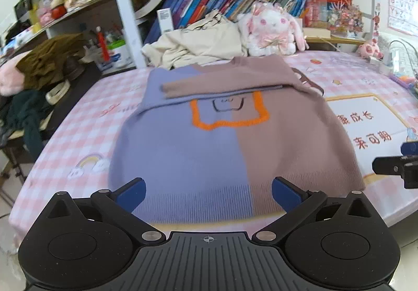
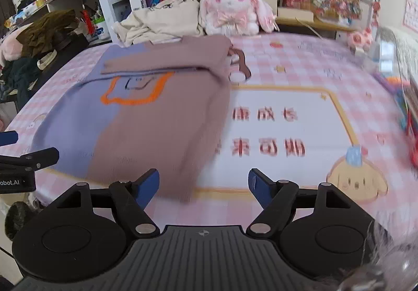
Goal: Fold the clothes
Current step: 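Withdraw both open grippers from the sweater toward its hem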
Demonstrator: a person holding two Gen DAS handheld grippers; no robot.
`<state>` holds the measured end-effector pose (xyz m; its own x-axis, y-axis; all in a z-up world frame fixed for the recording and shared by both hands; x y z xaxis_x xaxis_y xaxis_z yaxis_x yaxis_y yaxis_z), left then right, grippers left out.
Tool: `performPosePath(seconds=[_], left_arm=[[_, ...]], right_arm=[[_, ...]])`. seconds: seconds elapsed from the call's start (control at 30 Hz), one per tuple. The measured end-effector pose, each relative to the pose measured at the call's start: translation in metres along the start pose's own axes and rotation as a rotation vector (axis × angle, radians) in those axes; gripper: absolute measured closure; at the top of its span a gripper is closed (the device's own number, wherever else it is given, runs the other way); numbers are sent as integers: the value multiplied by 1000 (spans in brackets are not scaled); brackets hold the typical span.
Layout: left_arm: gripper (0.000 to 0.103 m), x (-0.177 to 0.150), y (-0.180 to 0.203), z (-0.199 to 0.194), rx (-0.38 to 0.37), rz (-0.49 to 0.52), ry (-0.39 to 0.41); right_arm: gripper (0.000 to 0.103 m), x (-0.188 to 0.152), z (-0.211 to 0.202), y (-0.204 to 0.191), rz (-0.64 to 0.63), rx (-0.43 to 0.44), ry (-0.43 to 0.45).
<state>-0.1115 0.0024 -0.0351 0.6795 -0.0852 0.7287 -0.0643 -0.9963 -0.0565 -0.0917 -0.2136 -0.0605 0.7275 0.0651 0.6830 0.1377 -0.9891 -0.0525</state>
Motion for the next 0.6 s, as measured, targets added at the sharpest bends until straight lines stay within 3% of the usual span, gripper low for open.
performPosePath(seconds=[0.37, 0.6], left_arm=[[0, -20, 9, -15, 9, -24, -28], [0, -29, -18, -20, 54, -76, -39]], right_arm=[[29, -26, -16, 2, -11, 31, -17], [33, -30, -14, -4, 29, 45, -43]])
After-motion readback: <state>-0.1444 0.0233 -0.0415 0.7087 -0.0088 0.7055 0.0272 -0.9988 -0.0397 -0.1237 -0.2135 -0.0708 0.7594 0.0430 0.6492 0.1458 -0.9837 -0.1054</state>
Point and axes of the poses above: each gripper's, at about its wrist camera, not at the fingertips, and z roughly the way its jaws point, y to its right, x to its top, the point moved 7 cm from there along z, roughly the way its jaws point, and after that the axes turned 7 degrees about -x, right-handed, at the moved point
